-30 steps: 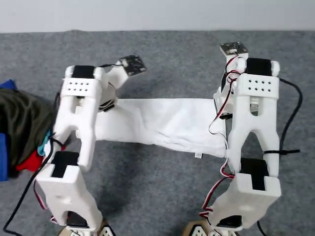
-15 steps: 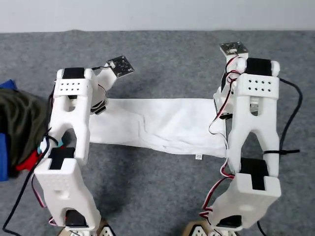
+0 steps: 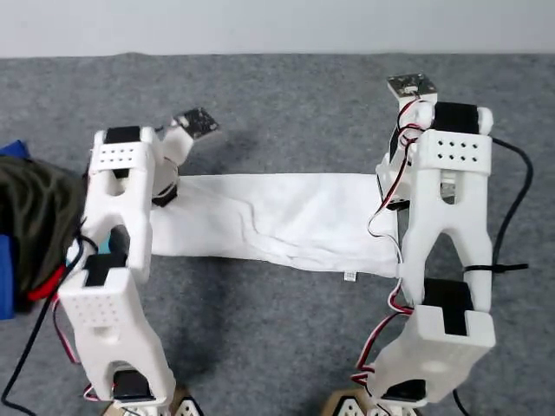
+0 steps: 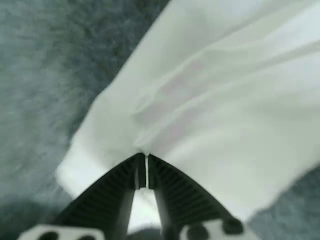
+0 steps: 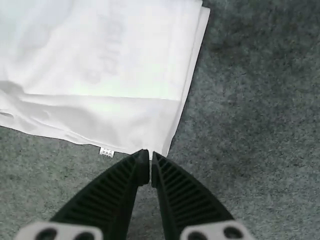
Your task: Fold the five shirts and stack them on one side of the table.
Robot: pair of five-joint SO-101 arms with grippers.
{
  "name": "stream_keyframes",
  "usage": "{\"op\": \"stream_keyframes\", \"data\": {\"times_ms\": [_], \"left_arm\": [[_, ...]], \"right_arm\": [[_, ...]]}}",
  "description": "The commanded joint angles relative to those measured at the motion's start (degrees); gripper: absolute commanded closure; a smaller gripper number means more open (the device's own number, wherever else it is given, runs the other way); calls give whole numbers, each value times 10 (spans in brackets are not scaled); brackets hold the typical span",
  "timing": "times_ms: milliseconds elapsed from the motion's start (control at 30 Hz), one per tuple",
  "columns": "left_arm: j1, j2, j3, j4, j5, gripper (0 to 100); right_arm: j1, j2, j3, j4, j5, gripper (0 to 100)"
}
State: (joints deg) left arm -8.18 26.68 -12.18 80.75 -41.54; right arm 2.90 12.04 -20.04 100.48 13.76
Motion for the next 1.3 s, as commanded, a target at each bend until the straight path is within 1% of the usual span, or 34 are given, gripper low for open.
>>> {"op": "stream_keyframes", "data": {"times_ms": [0, 133, 233, 300, 367, 467, 567, 633, 700, 800, 900, 1067, 1167, 1267], "left_arm": [[2, -115, -15, 26, 44, 991], [-2, -192, -11, 64, 82, 988], [-4, -203, -10, 98, 104, 984], [-7, -203, 3, 107, 113, 958], [-7, -203, 29, 96, 127, 925], [-15, -203, 71, 54, 149, 898], [-40, -211, 79, 51, 153, 900], [-62, -228, 62, 78, 170, 912], [-84, -251, 50, 101, 187, 938], [-127, -300, 44, 141, 195, 973], [-174, -341, 44, 179, 194, 976], [-242, -382, 45, 196, 193, 975], [-264, -391, 45, 196, 193, 975], [-273, -392, 45, 197, 193, 975]], "right_arm": [[2, -33, -4, 22, 1, 980], [2, -33, -3, 23, 1, 977], [2, -29, -3, 23, 1, 976], [2, -29, -3, 23, 0, 976], [2, -28, -3, 23, 0, 976], [2, -27, -3, 23, 0, 976], [2, -21, -3, 21, -1, 973], [2, 0, -3, 21, -2, 949], [2, 32, -4, 21, -23, 902], [-3, 79, -7, 17, -67, 811], [-23, 116, -11, -5, -88, 751], [-51, 162, -34, -58, -105, 748], [-58, 188, -56, -65, -106, 748], [-58, 215, -70, -68, -124, 748]]}}
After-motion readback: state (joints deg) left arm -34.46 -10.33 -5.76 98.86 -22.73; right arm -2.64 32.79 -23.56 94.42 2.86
